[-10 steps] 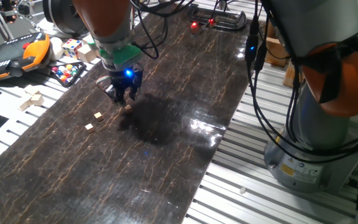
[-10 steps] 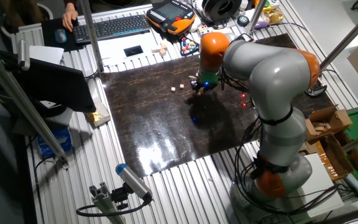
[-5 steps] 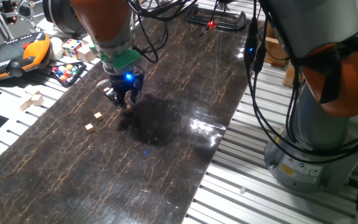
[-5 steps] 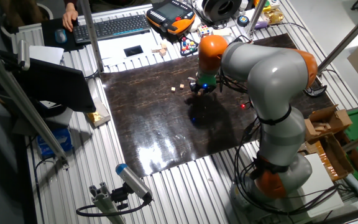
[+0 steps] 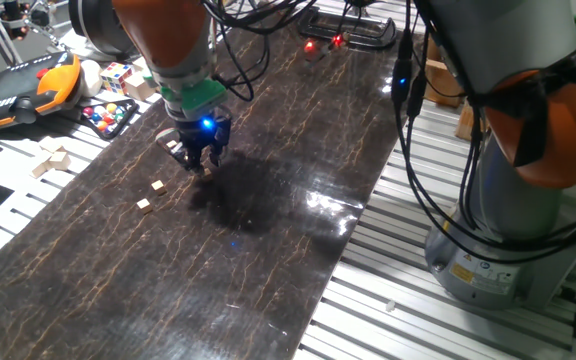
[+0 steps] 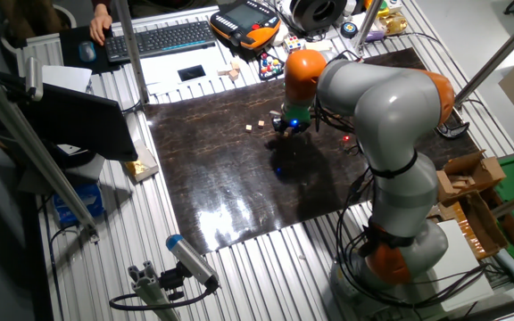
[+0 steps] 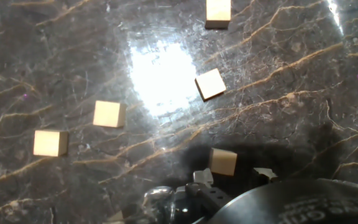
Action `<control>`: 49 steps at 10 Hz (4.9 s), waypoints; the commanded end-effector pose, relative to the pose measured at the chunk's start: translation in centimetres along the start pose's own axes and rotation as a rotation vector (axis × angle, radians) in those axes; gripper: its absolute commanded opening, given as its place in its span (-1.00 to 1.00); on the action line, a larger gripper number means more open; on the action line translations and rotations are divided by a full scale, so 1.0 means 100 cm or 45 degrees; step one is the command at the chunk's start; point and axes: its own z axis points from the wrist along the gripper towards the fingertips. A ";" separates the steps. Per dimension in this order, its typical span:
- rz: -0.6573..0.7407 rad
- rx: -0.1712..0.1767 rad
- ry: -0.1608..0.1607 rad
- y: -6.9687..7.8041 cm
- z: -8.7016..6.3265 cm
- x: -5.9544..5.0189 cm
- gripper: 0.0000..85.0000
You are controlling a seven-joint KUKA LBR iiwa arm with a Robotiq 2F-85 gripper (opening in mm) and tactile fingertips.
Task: Stack the blocks in a vertical line of five
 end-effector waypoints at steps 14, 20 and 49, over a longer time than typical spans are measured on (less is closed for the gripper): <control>0.009 0.005 0.013 0.000 0.000 0.000 0.33; 0.020 -0.001 -0.002 0.003 0.020 -0.007 0.24; -0.343 -0.007 -0.055 -0.002 0.003 -0.019 -0.98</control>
